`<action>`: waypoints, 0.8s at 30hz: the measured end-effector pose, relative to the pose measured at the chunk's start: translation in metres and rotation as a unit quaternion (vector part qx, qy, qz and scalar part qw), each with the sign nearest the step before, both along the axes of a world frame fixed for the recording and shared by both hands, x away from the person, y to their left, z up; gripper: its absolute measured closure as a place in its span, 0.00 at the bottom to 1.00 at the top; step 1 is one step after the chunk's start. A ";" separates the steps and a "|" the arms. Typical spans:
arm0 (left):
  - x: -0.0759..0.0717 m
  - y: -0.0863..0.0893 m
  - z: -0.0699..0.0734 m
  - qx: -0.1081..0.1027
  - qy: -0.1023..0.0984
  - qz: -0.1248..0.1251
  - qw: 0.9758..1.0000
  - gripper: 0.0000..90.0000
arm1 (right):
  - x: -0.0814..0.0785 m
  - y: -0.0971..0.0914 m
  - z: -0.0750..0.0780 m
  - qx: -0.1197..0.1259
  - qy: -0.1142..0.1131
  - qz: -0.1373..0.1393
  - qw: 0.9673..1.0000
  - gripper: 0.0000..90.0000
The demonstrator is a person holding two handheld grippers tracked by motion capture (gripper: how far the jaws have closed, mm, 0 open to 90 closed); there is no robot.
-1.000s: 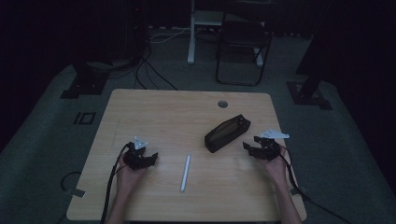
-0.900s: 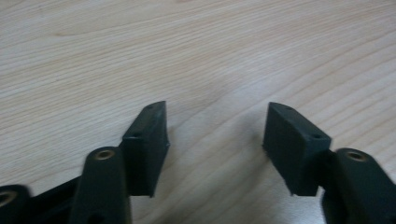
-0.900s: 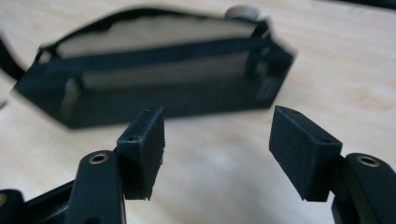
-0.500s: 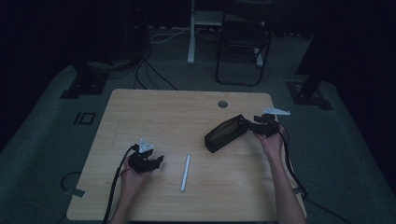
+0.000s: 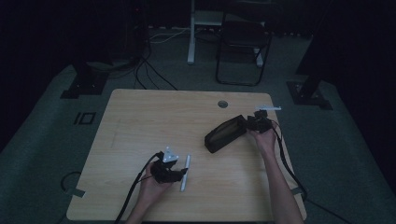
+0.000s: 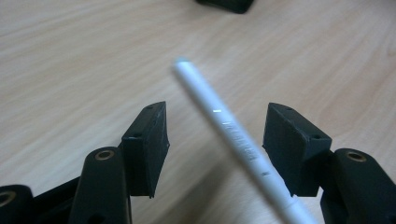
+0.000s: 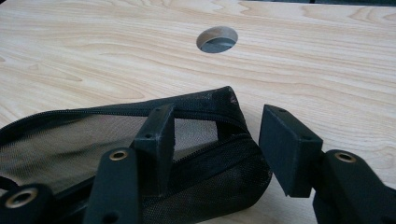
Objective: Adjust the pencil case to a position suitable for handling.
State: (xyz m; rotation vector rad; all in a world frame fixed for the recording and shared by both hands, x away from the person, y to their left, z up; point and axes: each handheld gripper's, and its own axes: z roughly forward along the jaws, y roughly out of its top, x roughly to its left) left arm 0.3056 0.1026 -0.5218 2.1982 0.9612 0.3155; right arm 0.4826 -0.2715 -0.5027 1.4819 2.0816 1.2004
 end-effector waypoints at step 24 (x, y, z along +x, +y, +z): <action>0.000 -0.006 -0.014 0.038 0.010 0.006 0.999 0.57 | -0.006 0.001 0.003 -0.014 0.009 -0.005 1.000 0.52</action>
